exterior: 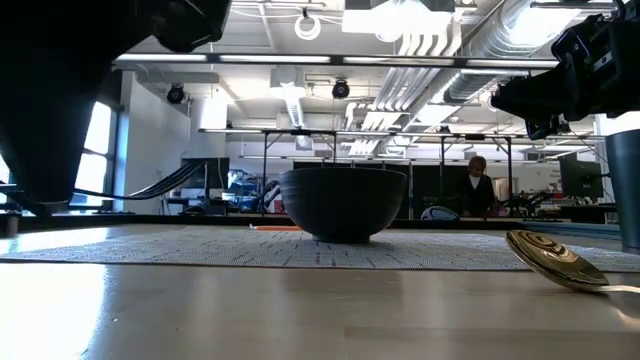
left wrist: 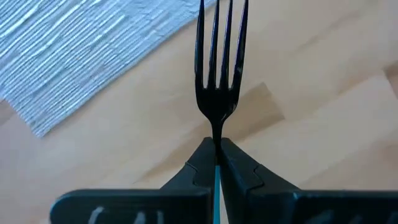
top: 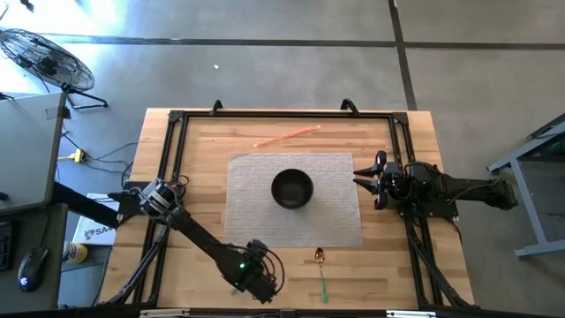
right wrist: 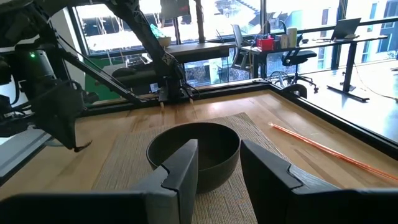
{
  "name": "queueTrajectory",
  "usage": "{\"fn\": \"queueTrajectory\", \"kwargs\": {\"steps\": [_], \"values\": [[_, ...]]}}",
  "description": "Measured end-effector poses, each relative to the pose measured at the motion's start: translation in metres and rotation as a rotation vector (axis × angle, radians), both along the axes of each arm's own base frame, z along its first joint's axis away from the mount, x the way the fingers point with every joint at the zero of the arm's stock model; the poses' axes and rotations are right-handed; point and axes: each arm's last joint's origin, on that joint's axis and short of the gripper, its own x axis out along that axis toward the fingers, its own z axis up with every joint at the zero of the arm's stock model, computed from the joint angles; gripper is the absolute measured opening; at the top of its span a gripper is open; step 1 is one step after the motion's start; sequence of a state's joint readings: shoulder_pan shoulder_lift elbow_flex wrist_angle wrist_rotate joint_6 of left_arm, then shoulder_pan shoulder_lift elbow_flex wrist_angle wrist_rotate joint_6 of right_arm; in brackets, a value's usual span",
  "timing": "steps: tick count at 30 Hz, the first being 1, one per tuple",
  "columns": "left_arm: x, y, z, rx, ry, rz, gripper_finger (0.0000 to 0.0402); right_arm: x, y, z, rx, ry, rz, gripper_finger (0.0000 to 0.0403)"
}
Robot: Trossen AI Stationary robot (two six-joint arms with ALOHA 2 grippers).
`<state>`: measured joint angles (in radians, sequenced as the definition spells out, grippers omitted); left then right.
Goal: Pick & Place Utensil
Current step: Put the blue fork into the black bowl
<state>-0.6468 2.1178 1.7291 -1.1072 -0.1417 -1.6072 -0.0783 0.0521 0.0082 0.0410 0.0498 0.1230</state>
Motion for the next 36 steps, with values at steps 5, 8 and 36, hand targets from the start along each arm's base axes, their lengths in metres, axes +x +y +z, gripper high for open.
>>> {"fn": "queueTrajectory", "kwargs": {"steps": [5, 8, 36], "values": [[0.013, 0.014, 0.006, -0.016, 0.014, -0.119, 0.0003, 0.0, 0.0, 0.0, 0.0, 0.0, 0.0, 0.0114], [0.024, 0.028, 0.017, -0.03, 0.021, -0.2, 0.0003, 0.0, 0.0, 0.0, 0.0, 0.0, 0.0, 0.0114], [0.064, 0.166, 0.079, -0.035, 0.161, -0.629, 0.0003, 0.0, 0.0, 0.0, 0.0, 0.0, 0.0, 0.0114]]}}
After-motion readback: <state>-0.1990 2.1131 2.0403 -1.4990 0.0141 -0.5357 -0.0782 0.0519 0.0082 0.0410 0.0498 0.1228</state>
